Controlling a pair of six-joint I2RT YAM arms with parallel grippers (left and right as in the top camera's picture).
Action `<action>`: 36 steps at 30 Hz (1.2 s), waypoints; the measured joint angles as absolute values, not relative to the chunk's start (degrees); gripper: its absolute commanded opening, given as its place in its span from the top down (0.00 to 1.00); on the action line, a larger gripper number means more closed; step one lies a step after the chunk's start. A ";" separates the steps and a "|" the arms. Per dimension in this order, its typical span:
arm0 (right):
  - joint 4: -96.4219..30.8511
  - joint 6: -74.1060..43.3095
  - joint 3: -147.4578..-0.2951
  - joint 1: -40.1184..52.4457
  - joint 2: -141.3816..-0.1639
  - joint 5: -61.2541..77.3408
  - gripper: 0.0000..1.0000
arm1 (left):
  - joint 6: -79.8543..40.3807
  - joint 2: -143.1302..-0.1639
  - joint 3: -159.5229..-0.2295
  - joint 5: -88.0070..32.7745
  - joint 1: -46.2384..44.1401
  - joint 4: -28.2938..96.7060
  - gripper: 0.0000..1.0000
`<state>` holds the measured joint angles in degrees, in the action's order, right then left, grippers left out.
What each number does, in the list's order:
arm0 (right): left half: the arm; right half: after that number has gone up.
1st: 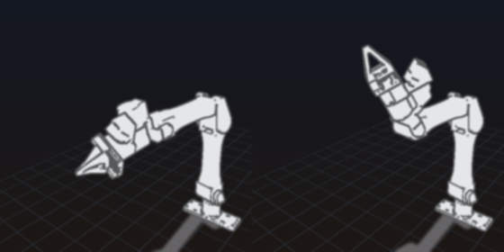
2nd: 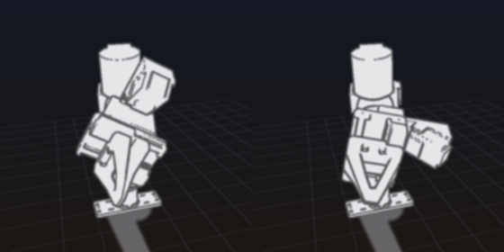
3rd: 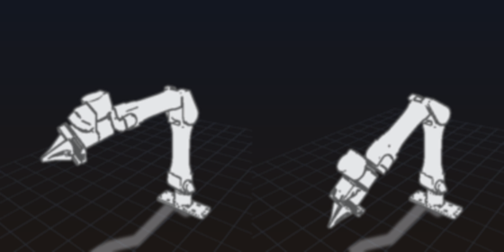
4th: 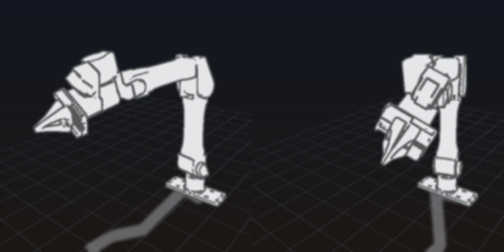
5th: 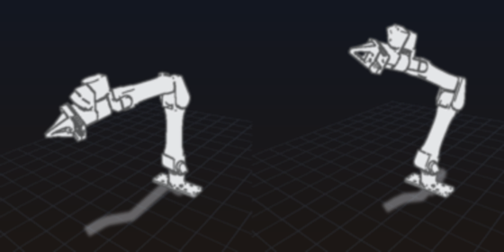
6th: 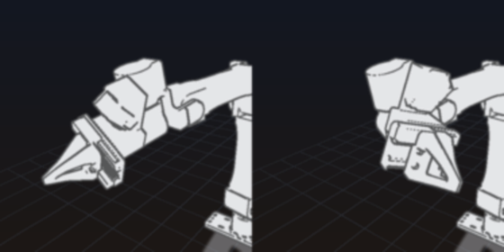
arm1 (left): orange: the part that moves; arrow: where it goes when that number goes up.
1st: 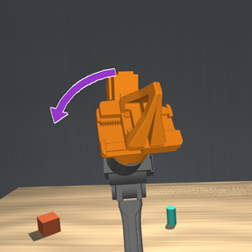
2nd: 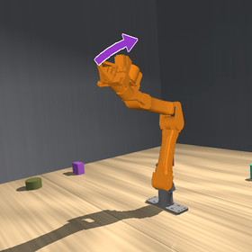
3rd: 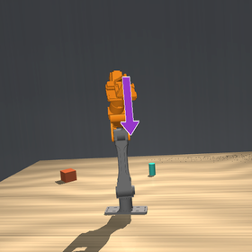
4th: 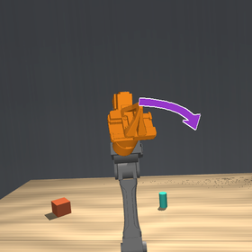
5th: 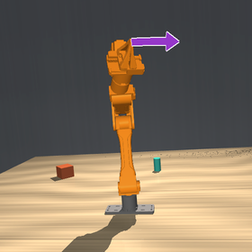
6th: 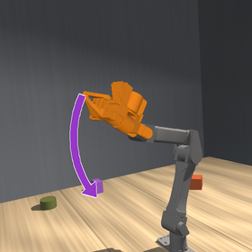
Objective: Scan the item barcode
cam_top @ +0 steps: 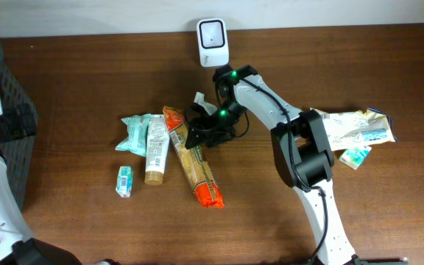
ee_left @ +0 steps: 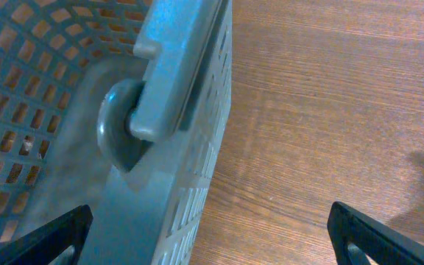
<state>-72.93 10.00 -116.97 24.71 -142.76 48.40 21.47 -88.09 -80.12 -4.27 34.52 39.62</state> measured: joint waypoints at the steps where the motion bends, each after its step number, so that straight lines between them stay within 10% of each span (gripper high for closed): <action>1: -74.32 10.02 -118.08 24.40 -142.76 46.19 0.01 | 21.47 -88.09 -80.12 -4.27 34.52 39.62 0.01; 12: -96.90 2.11 -147.17 28.34 -141.14 19.20 0.01 | 21.47 -88.09 -80.12 -4.27 34.52 39.62 0.01; 15: -95.88 1.15 -138.50 33.52 -141.14 18.92 0.29 | 21.47 -88.09 -80.12 -4.27 34.52 39.62 0.01; 32: -92.03 -15.55 -130.34 49.84 -141.36 0.69 0.00 | 21.47 -88.09 -80.12 -4.27 34.52 39.62 0.01; 36: -87.20 -17.63 -121.34 50.35 -141.40 -1.04 0.30 | 21.47 -88.09 -80.12 -4.29 34.52 39.64 0.01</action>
<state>-87.20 -17.63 -121.34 50.35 -141.40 -1.04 21.47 -88.09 -80.12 -4.29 34.52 39.64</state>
